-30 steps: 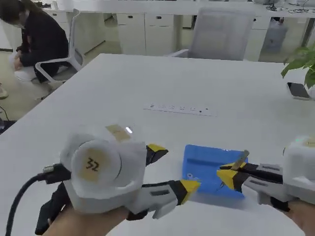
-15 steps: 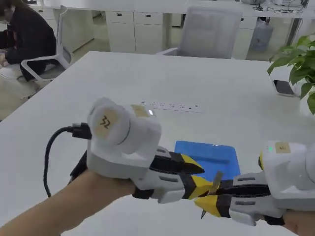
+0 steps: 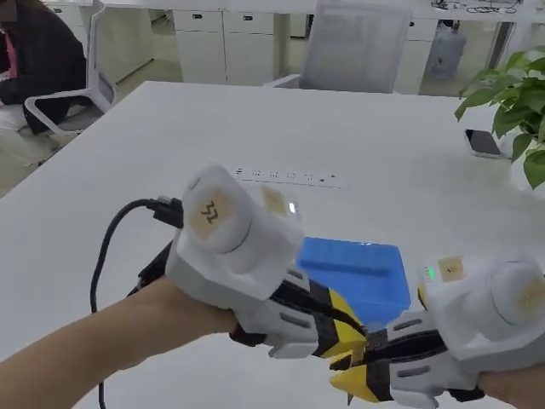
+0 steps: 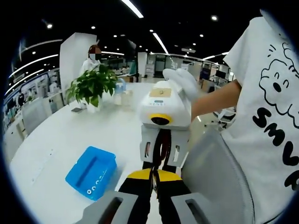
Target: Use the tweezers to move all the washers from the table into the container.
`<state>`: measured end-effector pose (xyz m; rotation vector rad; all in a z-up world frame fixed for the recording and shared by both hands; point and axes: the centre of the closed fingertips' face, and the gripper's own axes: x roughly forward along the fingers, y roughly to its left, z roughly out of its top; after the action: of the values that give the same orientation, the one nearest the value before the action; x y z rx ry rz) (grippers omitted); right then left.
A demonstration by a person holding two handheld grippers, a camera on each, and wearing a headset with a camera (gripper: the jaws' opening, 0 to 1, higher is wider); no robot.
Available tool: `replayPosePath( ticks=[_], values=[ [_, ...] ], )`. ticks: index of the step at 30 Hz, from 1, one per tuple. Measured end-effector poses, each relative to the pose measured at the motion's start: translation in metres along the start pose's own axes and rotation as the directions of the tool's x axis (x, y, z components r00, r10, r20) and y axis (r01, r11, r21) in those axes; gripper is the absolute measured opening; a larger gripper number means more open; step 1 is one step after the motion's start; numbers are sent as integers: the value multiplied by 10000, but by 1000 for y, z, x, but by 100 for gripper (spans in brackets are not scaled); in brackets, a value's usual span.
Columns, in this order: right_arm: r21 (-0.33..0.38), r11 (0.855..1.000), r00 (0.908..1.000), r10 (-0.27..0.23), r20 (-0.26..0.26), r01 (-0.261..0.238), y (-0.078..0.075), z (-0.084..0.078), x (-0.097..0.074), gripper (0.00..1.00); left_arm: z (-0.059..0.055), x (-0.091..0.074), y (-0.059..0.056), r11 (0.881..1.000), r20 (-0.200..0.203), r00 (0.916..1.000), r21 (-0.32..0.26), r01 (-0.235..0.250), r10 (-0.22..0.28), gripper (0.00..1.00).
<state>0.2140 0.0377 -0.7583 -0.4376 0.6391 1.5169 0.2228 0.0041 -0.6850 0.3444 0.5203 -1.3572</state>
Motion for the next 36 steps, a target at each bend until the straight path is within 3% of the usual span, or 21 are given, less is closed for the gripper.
replayPosePath(
  ticks=[3, 6, 9, 12, 16, 19, 21, 26, 28, 29, 30, 31, 36],
  values=[
    [-63, 9999, 9995, 101, -290, -102, 3, -9, 2, 4, -4, 4, -6, 9985, -246, 9990, 400, 374, -365, 0],
    [-196, 9998, 9976, -116, -681, 103, -2, -20, 2, 4, -13, 8, -6, 9864, -746, 9966, 1576, 459, -345, 0],
    [-172, 9994, 9954, -327, -902, 313, -11, -27, 0, 5, -19, 12, -4, 9902, -1045, 9944, 1356, 322, -180, 0],
    [-293, 9960, 9881, -872, -1264, 841, -28, -36, -1, 6, -32, 16, 9, 9815, -1672, 9849, 1910, -129, 454, 0],
    [-337, 9923, 9793, -1228, -1608, 1189, -44, -47, 5, 6, -48, 26, 23, 9725, -2159, 9733, 2313, -266, 780, 0],
    [-481, 9892, 9701, -1451, -1948, 1383, -50, -56, 10, 6, -59, 33, 32, 9752, -2402, 9672, 2193, -289, 826, 0],
    [-598, 9875, 9627, -1554, -2215, 1456, -52, -67, 15, 6, -74, 41, 36, 9843, -2678, 9613, 1755, -171, 645, 0],
    [-306, 9818, 9561, -1895, -2238, 1874, -54, -85, 22, 7, -96, 54, 39, 9864, -3047, 9509, 1644, -35, 542, 0],
    [-459, 9738, 9437, -2272, -2406, 2228, -59, -94, 24, 7, -99, 62, 40, 9889, -3122, 9485, 1487, -72, 539, 0],
    [-484, 9726, 9419, -2325, -2424, 2276, -60, -95, 25, 7, -105, 66, 44, 9878, -3377, 9388, 1547, -151, 672, 0],
    [-467, 9653, 9364, -2606, -2351, 2569, -65, -97, 25, 8, -111, 66, 49, 9823, -3712, 9240, 1860, -233, 922, 0],
    [-378, 9599, 9286, -2783, -2454, 2777, -68, -99, 25, 8, -113, 71, 48, 9833, -3601, 9290, 1809, -204, 855, 0],
    [237, 9539, 9261, -2843, -2481, 2991, -70, -99, 29, 10, -126, 72, 53, 9864, -3703, 9229, 1569, -499, 1056, 0]
  ],
)
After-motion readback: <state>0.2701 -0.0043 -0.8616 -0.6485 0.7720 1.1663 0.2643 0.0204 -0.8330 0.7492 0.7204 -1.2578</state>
